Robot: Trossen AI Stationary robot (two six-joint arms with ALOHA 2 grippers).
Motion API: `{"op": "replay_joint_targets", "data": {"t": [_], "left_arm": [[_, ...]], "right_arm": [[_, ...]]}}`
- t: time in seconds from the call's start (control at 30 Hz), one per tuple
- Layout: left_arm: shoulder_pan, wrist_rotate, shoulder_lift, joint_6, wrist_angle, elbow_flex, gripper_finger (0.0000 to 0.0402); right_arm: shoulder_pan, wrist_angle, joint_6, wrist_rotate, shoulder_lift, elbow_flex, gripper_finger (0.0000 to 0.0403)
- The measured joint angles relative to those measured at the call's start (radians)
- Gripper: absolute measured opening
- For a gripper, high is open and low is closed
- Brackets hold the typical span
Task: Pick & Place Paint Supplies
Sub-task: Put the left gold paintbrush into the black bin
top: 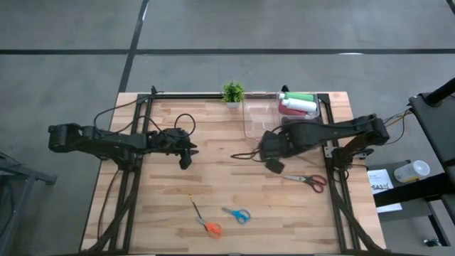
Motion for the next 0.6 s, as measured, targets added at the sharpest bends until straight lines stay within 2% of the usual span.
{"op": "replay_joint_targets", "data": {"t": [0.13, 0.33, 0.5, 0.6], "left_arm": [[0.0, 0.0, 0.0, 0.0, 0.0, 0.0, 0.0138], [0.0, 0.0, 0.0, 0.0, 0.0, 0.0, 0.0138], [0.0, 0.0, 0.0, 0.0, 0.0, 0.0, 0.0138], [0.0, 0.0, 0.0, 0.0, 0.0, 0.0, 0.0138]], "right_arm": [[0.0, -0.063, -0.121, 0.0, -0.078, -0.047, 0.0008], [-0.011, -0.066, -0.296, 0.005, -0.199, -0.185, 0.0008], [-0.043, -0.016, -0.395, 0.113, -0.294, -0.344, 0.0008], [-0.076, 0.063, -0.517, 0.134, -0.342, -0.437, 0.0008]]}}
